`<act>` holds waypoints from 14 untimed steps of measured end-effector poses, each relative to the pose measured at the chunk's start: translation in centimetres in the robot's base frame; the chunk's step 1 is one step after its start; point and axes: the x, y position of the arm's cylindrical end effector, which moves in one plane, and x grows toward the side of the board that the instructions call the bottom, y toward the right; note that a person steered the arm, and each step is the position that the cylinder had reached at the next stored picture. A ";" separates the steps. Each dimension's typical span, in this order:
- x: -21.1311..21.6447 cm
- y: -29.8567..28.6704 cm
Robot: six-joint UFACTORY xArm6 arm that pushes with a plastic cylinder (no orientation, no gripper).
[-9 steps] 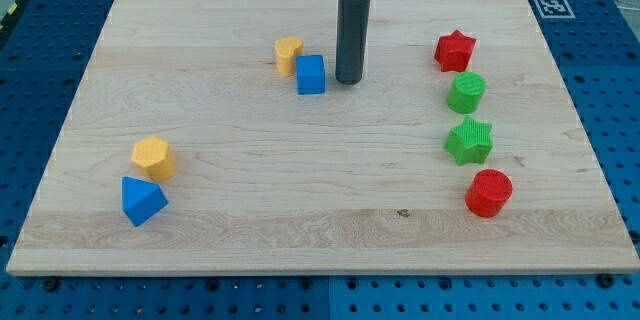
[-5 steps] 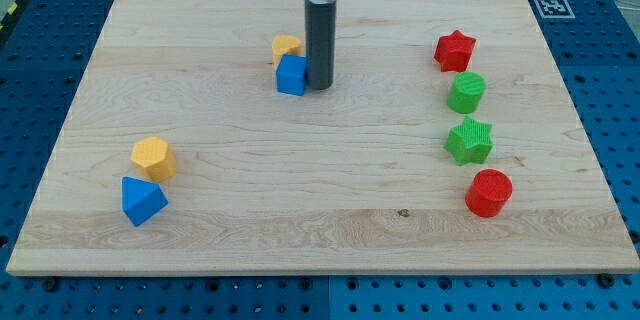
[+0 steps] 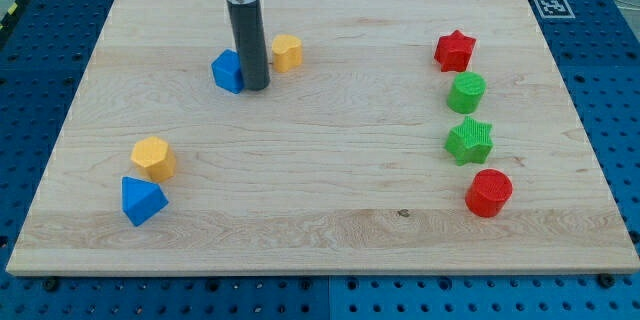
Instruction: Move the blue cube to the left center
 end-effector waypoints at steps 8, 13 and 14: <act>-0.2 -3.0; -5.5 -4.2; -7.5 -5.1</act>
